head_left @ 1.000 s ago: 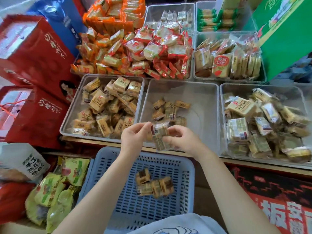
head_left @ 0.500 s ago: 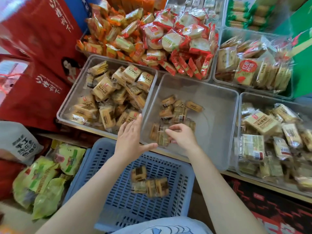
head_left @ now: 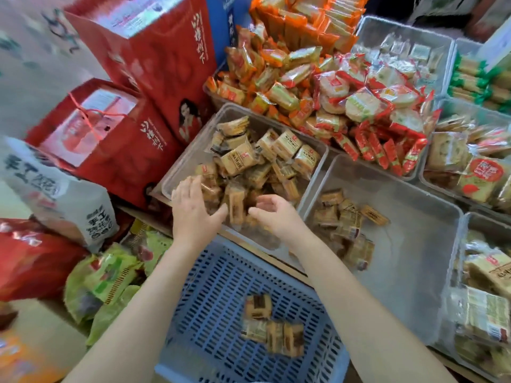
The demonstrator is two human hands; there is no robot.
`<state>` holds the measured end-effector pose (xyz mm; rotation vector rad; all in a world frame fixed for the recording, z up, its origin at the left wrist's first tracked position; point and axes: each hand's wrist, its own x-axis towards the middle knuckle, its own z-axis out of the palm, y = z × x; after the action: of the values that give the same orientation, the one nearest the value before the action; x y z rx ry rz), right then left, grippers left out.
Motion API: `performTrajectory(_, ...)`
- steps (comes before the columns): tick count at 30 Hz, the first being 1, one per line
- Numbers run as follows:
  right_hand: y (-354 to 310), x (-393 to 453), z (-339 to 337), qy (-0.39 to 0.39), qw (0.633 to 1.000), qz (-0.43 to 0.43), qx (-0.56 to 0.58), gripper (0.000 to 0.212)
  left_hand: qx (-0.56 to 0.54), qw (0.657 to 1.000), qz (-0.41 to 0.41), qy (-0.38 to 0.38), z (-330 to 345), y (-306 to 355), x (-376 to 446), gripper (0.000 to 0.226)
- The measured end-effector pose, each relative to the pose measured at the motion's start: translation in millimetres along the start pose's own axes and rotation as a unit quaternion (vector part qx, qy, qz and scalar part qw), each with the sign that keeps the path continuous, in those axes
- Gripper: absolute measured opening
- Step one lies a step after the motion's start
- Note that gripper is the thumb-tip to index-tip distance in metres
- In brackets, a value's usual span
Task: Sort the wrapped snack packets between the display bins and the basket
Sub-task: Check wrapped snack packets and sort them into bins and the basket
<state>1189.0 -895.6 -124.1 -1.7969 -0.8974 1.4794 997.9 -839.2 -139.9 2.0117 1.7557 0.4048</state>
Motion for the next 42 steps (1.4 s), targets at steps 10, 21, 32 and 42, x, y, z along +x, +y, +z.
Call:
performTrajectory(10,1.9,53.1,56.5,0.047,0.997,0.052,0.017,0.062,0.043,0.999,0.017,-0.018,-0.3,-41.1,48.7,0.090)
performTrajectory(21,4.1,31.3,46.2,0.091,0.983,0.077,0.141,0.054,-0.198,0.974,0.058,0.092,2.2,-39.9,43.8,0.011)
performTrajectory(32,-17.5,-45.9,35.5,0.065,0.977,0.001,0.203,0.051,-0.371,0.925,0.029,0.074,-48.6,-4.8,-29.2,0.018)
performTrajectory(42,3.2,-149.2,24.0,0.016,0.985,0.017,0.171,0.027,-0.559,0.822,0.015,-0.105,-81.1,18.0,-117.2,0.013)
